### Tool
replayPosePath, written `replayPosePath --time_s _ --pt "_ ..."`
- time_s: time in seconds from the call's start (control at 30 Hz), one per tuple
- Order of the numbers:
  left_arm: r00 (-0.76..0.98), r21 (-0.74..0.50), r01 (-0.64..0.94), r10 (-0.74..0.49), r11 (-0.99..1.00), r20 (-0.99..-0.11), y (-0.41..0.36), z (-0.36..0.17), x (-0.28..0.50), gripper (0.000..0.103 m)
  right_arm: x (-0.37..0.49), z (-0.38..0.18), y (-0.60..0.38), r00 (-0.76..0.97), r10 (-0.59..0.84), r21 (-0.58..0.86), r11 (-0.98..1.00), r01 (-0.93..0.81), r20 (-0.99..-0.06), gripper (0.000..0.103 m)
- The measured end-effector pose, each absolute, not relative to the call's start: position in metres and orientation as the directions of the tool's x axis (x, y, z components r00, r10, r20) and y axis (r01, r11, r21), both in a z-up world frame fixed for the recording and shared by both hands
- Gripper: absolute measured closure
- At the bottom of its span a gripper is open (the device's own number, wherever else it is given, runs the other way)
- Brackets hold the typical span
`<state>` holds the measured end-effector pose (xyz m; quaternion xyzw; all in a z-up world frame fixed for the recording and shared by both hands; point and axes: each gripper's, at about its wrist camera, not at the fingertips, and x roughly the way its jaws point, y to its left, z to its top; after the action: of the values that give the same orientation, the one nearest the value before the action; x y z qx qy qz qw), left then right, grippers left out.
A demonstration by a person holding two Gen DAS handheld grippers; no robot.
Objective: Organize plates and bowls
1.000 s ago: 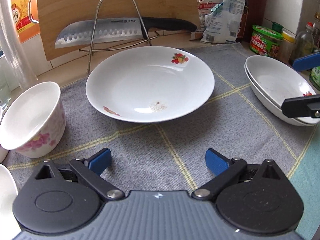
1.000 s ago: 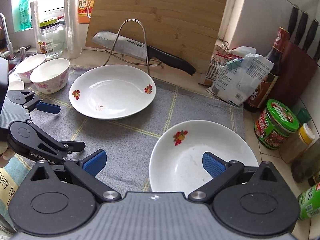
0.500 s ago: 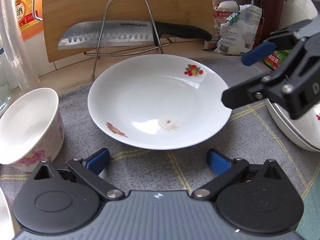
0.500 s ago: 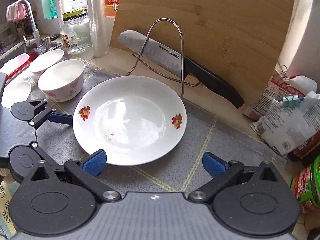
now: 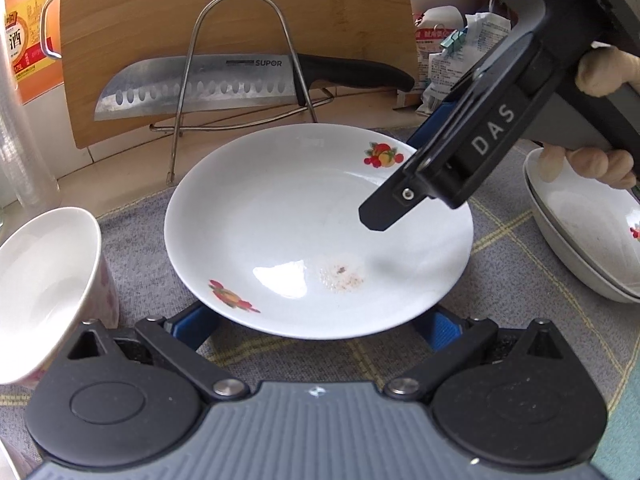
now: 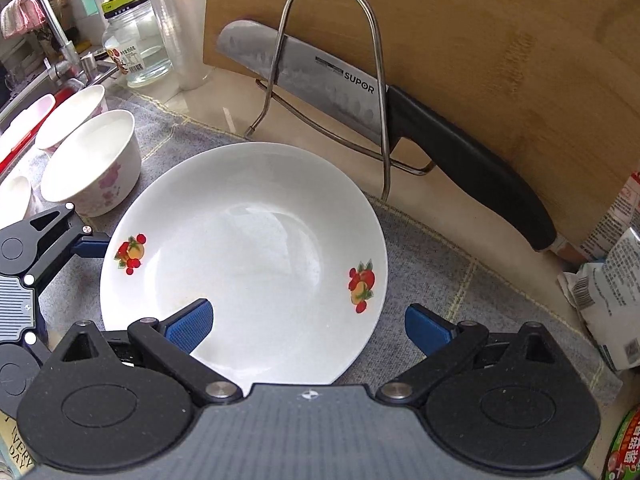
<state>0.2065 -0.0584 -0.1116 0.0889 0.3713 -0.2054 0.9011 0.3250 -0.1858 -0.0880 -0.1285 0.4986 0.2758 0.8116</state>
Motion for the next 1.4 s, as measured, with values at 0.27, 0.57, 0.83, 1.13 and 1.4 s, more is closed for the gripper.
replayPosePath --time_s 0.27,0.57,0.83,1.13,1.4 --pt "0.651 0.005 0.435 -0.311 0.900 -0.692 -0.057 -0.113 0.204 0.000 0.337 -0.100 -0.181 0.284 0.361 0.130 0.791 -0.599 -0.889 0.000" --pt "0.656 0.005 0.440 -0.317 0.898 -0.685 -0.056 -0.113 0.202 0.000 0.351 -0.104 -0.164 0.300 0.322 0.055 0.757 -0.651 -0.898 0.000" --pt "0.658 0.007 0.446 -0.323 0.895 -0.681 -0.056 -0.113 0.201 0.000 0.369 -0.100 -0.164 0.247 0.349 0.094 0.726 -0.682 -0.904 0.000" --pt "0.660 0.008 0.450 -0.326 0.893 -0.677 -0.056 -0.113 0.200 0.000 0.387 -0.095 -0.160 0.169 0.383 0.181 0.723 -0.666 -0.908 0.000" --pt "0.661 0.008 0.451 -0.328 0.892 -0.675 -0.056 -0.113 0.200 0.000 0.391 -0.096 -0.150 0.136 0.359 0.188 0.733 -0.654 -0.923 0.000"
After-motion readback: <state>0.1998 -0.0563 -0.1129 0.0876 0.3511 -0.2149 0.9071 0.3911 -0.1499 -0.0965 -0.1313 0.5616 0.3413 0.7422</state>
